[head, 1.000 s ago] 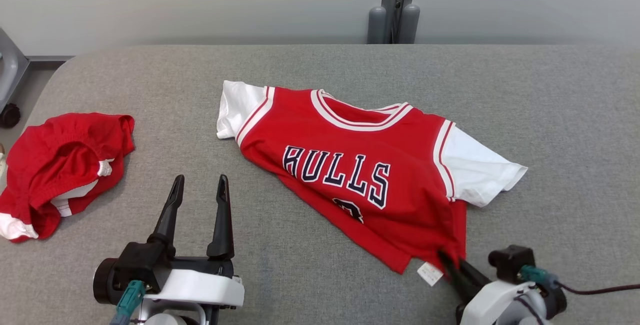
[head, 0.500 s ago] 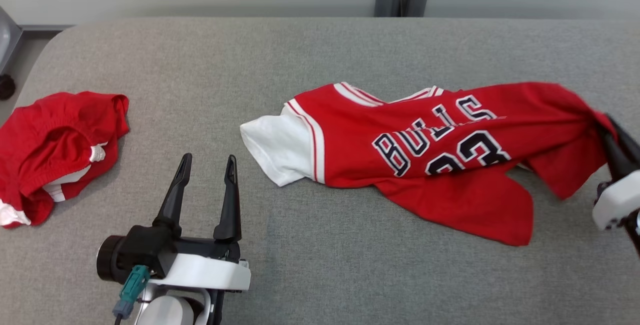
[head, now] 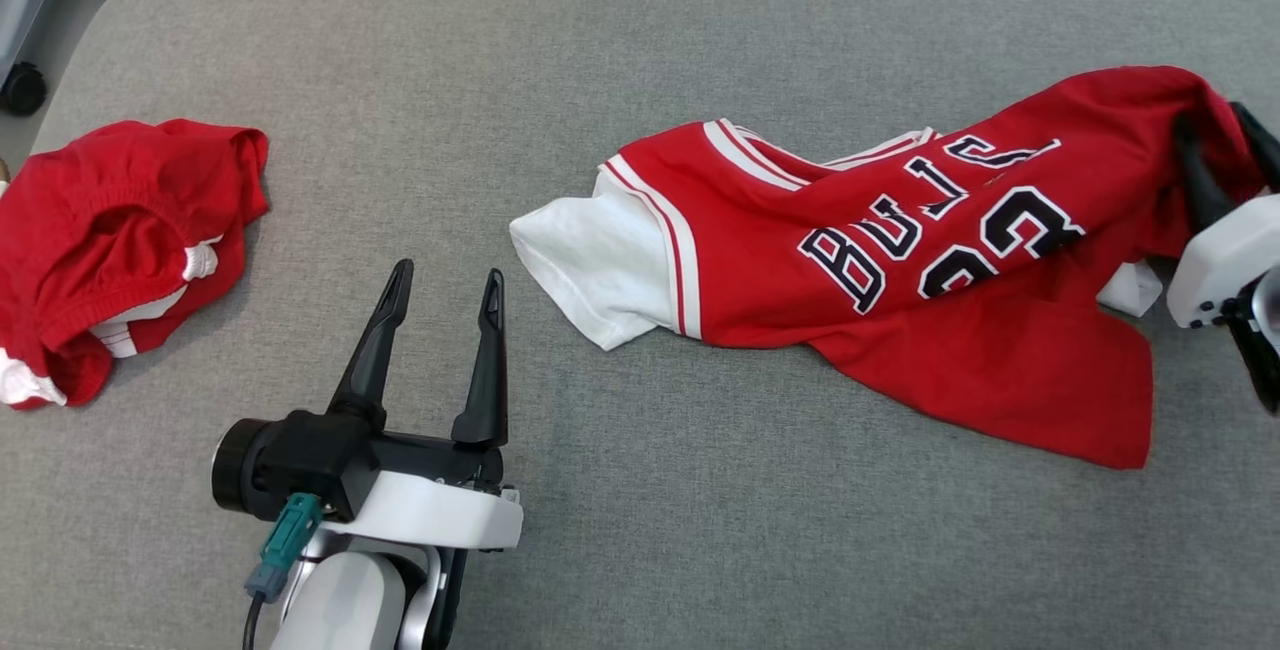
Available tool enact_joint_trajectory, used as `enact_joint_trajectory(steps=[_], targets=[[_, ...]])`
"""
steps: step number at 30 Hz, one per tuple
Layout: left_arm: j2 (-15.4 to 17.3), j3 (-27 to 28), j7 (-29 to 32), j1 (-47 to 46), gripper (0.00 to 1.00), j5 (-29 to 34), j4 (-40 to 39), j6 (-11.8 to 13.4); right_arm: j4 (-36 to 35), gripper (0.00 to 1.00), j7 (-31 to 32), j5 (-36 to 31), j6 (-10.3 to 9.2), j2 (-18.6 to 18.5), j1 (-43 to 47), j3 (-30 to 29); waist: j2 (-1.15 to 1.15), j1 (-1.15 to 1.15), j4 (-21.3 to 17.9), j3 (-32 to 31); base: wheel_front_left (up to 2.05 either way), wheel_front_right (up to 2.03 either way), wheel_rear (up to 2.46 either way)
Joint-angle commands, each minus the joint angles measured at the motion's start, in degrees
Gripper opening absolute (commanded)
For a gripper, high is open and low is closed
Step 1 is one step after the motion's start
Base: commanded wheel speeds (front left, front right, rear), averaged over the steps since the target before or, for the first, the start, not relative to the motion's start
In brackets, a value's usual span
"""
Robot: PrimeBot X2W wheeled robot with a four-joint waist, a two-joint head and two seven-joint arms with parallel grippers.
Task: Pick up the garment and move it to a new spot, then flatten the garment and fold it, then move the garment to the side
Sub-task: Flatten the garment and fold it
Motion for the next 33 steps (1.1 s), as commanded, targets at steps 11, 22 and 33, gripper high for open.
enact_joint_trajectory(steps=[11,22,33], targets=[[0.2,1.1,-0.2,0.1,1.0,-0.5,2.7,0.8,-6.8,1.0,0.0,-0.4,0.03,4.1,4.4,-1.4,0.0,0.0,-4.8,-3.6,0.0,0.0,0.0],[0.2,4.4,-0.2,2.7,1.0,-2.7,6.0,0.7,-19.9,1.0,0.0,-1.4,0.03,9.5,21.5,-5.2,0.0,0.0,-9.4,-10.6,0.0,0.0,0.0],[0.2,6.7,-0.2,6.8,1.0,-4.8,7.6,0.9,-33.2,1.0,0.0,-4.3,0.03,12.7,37.5,-11.9,0.0,0.0,-10.9,-15.6,0.0,0.0,0.0]])
